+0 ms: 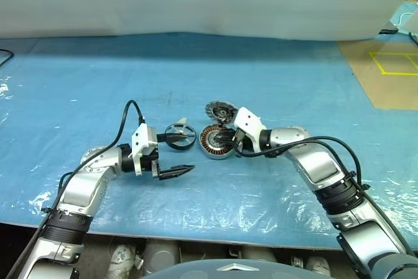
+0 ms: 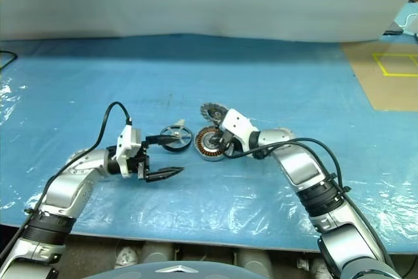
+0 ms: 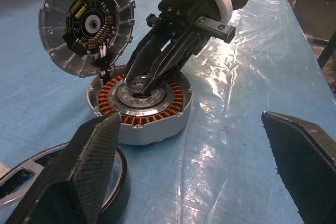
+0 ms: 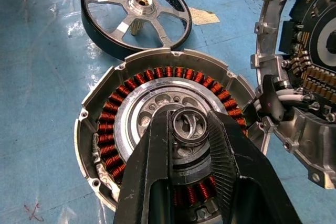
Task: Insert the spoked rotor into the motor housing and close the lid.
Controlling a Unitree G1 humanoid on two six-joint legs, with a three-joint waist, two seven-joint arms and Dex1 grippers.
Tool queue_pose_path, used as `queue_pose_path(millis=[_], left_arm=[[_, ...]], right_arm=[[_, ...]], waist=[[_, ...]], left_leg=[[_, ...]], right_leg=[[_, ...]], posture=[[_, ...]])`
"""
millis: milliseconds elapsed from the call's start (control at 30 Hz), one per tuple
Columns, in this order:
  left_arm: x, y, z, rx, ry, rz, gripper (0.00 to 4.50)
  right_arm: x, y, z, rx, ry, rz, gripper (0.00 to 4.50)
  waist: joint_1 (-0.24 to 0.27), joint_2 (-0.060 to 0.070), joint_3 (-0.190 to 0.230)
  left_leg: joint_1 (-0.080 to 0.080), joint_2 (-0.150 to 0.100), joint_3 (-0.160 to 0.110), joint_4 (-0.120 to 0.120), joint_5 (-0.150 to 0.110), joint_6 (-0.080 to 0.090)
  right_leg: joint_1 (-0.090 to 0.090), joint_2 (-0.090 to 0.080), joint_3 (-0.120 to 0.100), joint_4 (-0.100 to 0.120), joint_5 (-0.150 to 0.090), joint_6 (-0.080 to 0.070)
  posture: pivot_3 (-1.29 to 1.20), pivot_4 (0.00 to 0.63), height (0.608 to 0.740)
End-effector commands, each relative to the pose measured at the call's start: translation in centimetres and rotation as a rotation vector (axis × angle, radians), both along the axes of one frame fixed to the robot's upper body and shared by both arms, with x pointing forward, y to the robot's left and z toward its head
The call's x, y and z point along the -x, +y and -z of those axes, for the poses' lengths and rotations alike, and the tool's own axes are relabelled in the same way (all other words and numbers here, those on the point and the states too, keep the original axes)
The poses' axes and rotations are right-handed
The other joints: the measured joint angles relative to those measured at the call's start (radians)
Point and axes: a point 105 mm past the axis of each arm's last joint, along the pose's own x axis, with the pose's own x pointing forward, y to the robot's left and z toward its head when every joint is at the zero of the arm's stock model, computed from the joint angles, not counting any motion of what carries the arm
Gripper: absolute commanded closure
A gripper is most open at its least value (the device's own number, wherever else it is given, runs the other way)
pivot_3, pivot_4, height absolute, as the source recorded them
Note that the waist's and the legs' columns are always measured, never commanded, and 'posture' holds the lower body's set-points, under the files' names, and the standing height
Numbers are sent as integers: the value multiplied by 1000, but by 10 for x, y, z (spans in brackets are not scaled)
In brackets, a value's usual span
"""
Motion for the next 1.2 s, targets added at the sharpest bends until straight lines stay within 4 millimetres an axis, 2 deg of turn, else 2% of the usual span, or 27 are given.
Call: queue_pose_path(millis=[33, 233, 900, 967, 1200], left_arm=[[1, -3, -6, 14, -21, 19, 0], [0, -3, -6, 10, -18, 17, 0], [-1, -4, -3, -11, -29, 20, 0], [-2, -4, -4, -8, -28, 17, 0], [-4, -4, -5, 0, -21, 10, 0]], right_arm=[[0, 4, -13, -28, -45, -13, 3946], [0, 6, -17, -38, -40, -27, 3946], [-3, -4, 3, 41, -26, 1, 3946], [-4, -4, 3, 39, -27, 4, 3183], [4, 3, 1, 13, 1, -37, 921]], waist=[[0, 0, 0], [0, 0, 0], [0, 0, 0], [0, 0, 0], [0, 0, 0]], left_leg=[[0, 0, 0, 0, 0, 0], [0, 0, 0, 0, 0, 0], [0, 0, 0, 0, 0, 0], [1, 0, 0, 0, 0, 0], [2, 0, 0, 0, 0, 0]], right_leg=[[0, 0, 0, 0, 0, 0], [0, 0, 0, 0, 0, 0], [0, 0, 0, 0, 0, 0], [1, 0, 0, 0, 0, 0], [1, 0, 0, 0, 0, 0]], posture=[[0, 150, 740], [0, 150, 740], [0, 150, 740], [0, 150, 740], [0, 150, 740]])
